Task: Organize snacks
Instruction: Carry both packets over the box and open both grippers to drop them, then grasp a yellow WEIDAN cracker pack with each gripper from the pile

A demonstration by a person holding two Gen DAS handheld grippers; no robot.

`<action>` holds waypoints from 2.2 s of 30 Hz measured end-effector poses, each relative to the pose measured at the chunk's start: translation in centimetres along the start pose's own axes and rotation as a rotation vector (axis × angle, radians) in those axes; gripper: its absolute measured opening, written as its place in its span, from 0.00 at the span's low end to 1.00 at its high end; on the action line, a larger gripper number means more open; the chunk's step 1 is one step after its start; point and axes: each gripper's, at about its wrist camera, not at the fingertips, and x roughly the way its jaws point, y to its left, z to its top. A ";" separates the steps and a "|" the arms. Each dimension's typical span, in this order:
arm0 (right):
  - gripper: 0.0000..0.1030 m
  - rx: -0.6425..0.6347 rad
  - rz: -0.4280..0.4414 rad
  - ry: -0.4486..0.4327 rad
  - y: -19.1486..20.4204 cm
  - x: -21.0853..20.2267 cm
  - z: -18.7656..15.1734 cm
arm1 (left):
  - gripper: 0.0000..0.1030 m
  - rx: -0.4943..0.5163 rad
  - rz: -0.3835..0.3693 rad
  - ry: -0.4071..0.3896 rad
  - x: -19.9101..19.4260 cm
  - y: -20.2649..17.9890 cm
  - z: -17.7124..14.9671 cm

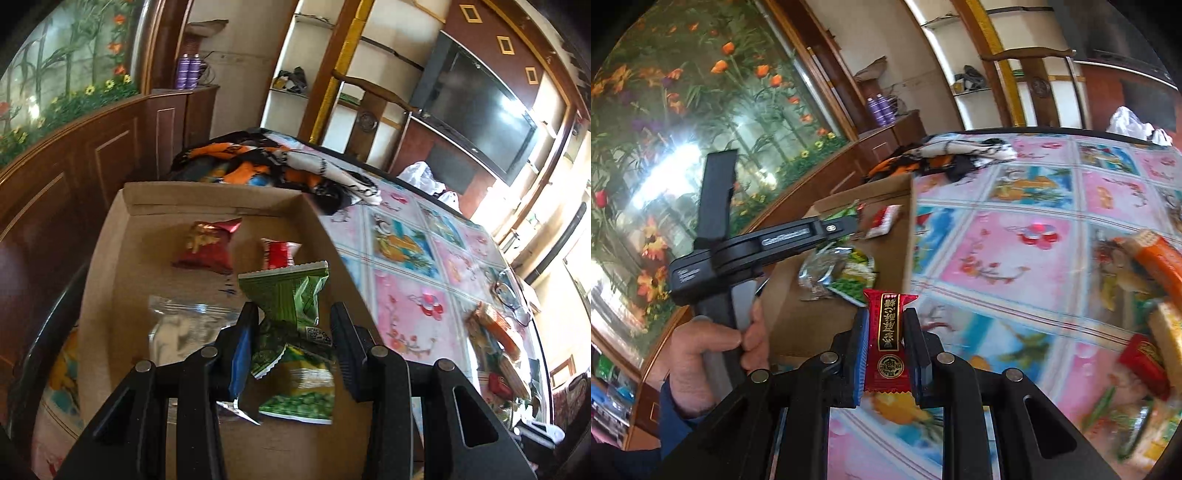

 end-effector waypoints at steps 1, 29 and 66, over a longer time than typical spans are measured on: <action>0.20 -0.010 0.002 0.003 0.6 0.4 0.0 | 0.38 -0.006 0.007 0.002 0.0 0.3 0.0; 0.20 -0.155 -0.074 0.107 4.0 8.2 -1.2 | 0.38 0.026 0.091 0.058 1.6 0.3 -0.9; 0.69 0.002 -0.152 -0.164 -6.4 -7.7 2.2 | 0.78 0.168 -0.026 -0.186 -3.1 -4.8 -1.1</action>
